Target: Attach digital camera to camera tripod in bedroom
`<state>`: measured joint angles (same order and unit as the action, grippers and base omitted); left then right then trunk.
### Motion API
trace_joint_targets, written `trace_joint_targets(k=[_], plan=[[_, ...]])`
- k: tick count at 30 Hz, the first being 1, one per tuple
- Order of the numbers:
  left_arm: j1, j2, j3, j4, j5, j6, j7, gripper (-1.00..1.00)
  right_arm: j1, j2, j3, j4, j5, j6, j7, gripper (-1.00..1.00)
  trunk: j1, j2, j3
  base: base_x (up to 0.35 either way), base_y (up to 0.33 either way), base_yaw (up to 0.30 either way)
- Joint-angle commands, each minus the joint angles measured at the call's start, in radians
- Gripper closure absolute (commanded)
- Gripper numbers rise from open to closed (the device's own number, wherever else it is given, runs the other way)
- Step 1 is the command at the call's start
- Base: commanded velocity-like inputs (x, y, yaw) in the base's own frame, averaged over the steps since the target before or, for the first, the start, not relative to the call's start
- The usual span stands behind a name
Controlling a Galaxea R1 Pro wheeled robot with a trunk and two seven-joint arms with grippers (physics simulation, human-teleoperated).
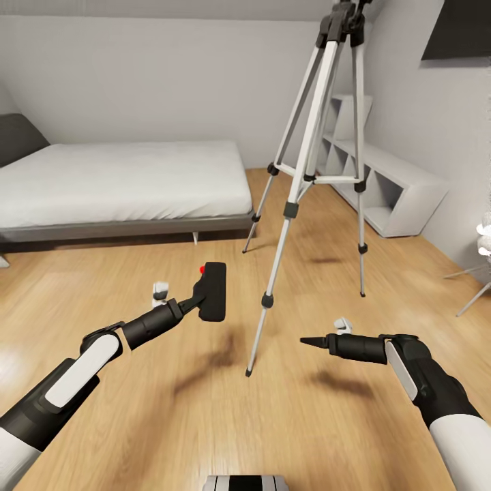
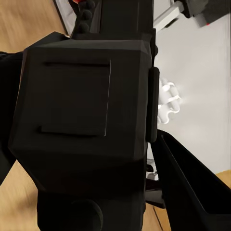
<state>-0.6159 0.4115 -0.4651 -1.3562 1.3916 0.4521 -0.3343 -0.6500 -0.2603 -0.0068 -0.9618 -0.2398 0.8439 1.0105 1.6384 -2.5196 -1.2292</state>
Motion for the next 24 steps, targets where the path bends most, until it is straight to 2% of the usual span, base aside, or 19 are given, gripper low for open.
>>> trace_joint_targets(k=[1,7,15,17,18,21,22,24], plan=[[-0.001,0.001,-0.001,0.001,0.007,0.003,-0.001,1.00,0.000,0.000,-0.001,0.000,-0.001,0.004,0.002,-1.00,-0.001,0.000,0.003,0.000,0.000,0.000],[-0.001,-0.001,-0.001,0.010,0.007,0.003,0.027,1.00,0.000,0.000,-0.003,-0.001,-0.002,0.005,0.003,-1.00,-0.003,0.001,0.026,0.000,0.000,0.000],[-0.001,-0.007,0.000,0.015,0.006,0.003,0.124,1.00,0.000,0.002,-0.004,-0.008,-0.002,0.006,0.003,-1.00,-0.007,0.003,0.057,0.000,0.000,0.000],[-0.001,-0.019,0.001,0.016,0.005,0.004,0.143,1.00,0.000,0.002,-0.004,-0.011,-0.002,0.006,0.003,-1.00,-0.008,0.004,0.065,0.000,0.000,0.000],[-0.001,-0.059,0.001,0.017,0.004,0.007,0.201,1.00,0.000,0.002,-0.004,-0.013,-0.001,0.006,0.002,-1.00,-0.008,0.004,0.069,0.000,0.000,0.000],[-0.001,-0.079,-0.002,0.017,-0.001,0.008,0.257,1.00,0.000,0.001,-0.004,-0.014,-0.001,0.005,0.002,-1.00,-0.010,0.005,0.081,0.000,0.000,0.000],[-0.001,-0.091,-0.003,0.017,-0.005,0.009,0.308,1.00,0.000,0.001,-0.003,-0.014,0.001,0.005,0.002,-1.00,-0.010,0.005,0.084,0.000,0.000,0.000],[-0.001,-0.102,-0.003,0.017,-0.009,0.010,0.366,1.00,0.000,0.001,-0.002,-0.015,0.003,0.005,0.002,-1.00,-0.011,0.005,0.092,0.000,0.000,0.000]])
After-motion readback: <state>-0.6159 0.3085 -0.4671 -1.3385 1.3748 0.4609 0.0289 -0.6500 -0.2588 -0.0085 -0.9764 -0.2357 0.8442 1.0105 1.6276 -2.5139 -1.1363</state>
